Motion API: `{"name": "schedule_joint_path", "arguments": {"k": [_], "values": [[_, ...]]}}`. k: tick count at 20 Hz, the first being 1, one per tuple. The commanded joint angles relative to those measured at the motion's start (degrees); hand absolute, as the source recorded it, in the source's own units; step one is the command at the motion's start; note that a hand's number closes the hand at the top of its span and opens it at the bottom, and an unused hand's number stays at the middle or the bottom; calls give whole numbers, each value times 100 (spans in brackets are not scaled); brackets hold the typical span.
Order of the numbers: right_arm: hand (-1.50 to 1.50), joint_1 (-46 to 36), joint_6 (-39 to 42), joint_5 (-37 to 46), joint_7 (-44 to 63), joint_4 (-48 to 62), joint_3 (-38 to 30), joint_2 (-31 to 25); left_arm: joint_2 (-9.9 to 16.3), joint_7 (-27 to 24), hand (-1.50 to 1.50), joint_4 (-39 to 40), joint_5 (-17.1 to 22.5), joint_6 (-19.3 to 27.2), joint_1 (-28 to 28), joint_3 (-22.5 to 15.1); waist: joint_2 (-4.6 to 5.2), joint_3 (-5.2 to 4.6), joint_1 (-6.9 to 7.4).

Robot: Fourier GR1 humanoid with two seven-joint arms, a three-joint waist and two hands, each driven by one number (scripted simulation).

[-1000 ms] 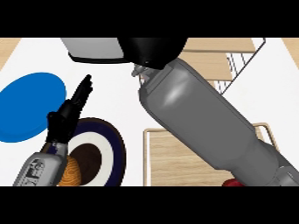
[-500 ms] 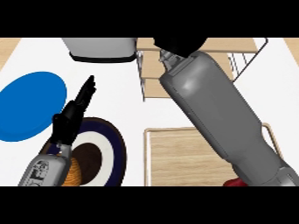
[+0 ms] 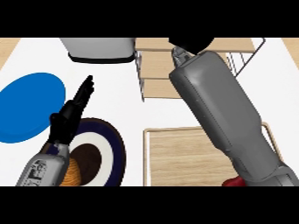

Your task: Pick the bell pepper from the tray and place it in the tiered shelf

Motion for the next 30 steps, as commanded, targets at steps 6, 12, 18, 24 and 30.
{"name": "schedule_joint_path", "arguments": {"k": [6, 12, 18, 24, 30], "values": [[-150, 190, 728, 1287, 1352, 115, -386, -74, -175, -94, 0, 62, -130, 133, 104, -40, -29, -3, -90], [-150, 604, 172, 1005, 1335, -519, -376, 11, -46, 245, 0, -9, -89, -11, -239, 92, -25, 1, -64], [-150, 548, 147, 418, 924, -1016, -681, 14, -187, -291, 0, -48, -207, 42, 277, -37, -21, -1, -42], [-150, 629, 266, -56, 829, -1575, -561, 15, -282, -55, 0, -176, -312, 94, 319, -90, -30, 0, -46], [-150, 351, -282, 174, 1151, -2324, -994, 13, -232, 106, 0, -256, -249, 16, 254, -36, -49, 1, -49]]}}
